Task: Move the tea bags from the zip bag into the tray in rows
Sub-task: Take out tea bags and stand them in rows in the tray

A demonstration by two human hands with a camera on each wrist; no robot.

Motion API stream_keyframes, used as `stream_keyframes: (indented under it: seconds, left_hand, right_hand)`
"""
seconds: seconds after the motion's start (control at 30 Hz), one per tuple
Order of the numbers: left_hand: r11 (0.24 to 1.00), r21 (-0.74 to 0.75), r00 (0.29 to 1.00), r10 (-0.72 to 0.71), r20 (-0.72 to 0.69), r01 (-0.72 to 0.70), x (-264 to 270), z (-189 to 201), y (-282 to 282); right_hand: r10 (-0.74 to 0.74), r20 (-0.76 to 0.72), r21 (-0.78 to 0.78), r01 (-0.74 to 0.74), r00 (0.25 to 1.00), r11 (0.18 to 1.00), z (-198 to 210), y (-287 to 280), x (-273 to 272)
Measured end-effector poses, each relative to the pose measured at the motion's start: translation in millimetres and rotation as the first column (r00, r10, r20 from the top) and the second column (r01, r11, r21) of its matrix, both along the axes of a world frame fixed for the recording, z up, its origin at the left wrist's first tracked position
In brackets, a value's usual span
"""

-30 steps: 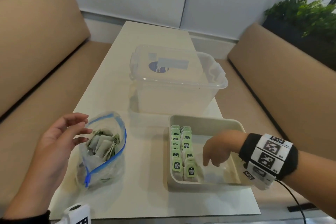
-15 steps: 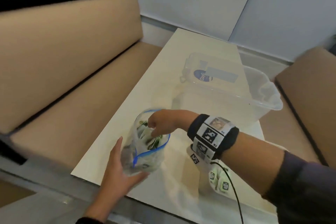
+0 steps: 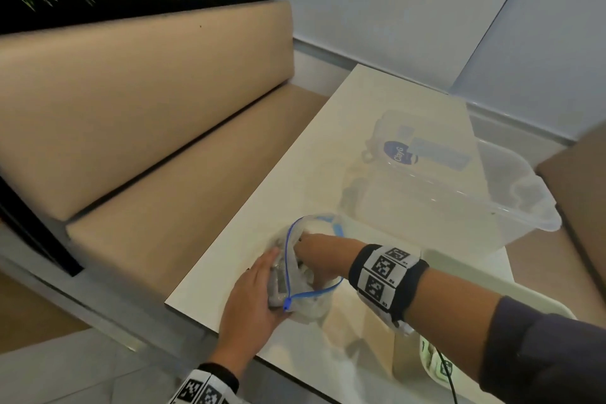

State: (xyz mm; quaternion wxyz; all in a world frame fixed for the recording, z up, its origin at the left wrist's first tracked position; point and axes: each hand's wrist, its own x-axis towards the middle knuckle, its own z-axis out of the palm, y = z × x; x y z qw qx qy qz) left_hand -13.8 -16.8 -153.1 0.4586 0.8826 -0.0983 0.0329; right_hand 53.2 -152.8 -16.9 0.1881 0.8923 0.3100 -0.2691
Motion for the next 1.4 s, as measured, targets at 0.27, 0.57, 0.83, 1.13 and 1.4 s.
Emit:
stream_keyframes:
  seconds: [0.27, 0.57, 0.83, 1.13, 1.4]
  left_hand:
    - [1.000, 0.024, 1.000, 0.010, 0.012, -0.011, -0.1, -1.4, -0.2]
    - [1.000, -0.006, 0.999, 0.019, 0.027, -0.019, 0.4, -3.8, 0.2]
    - [0.998, -0.050, 0.999, 0.029, 0.031, -0.028, 1.0, -4.2, 0.8]
    - [0.959, -0.282, 0.992, -0.043, -0.117, 0.008, 1.3, 7.9, 3.8]
    - [0.894, -0.446, 0.999, 0.036, -0.018, -0.040, -15.0, 101.6, 26.0]
  right_hand:
    - [-0.018, -0.063, 0.007, 0.018, 0.998, 1.000, -0.5, 1.7, 2.6]
    - [-0.237, -0.185, 0.149, 0.265, 0.954, 0.953, 8.3, 5.6, 8.4]
    - [-0.308, -0.195, 0.246, 0.351, 0.931, 0.903, -0.7, 10.6, 7.3]
    - [-0.386, -0.163, 0.505, 0.413, 0.908, 0.758, 45.7, -5.3, 16.6]
    - [-0.459, -0.403, 0.778, 0.560, 0.792, 0.284, 98.8, -51.2, -7.5]
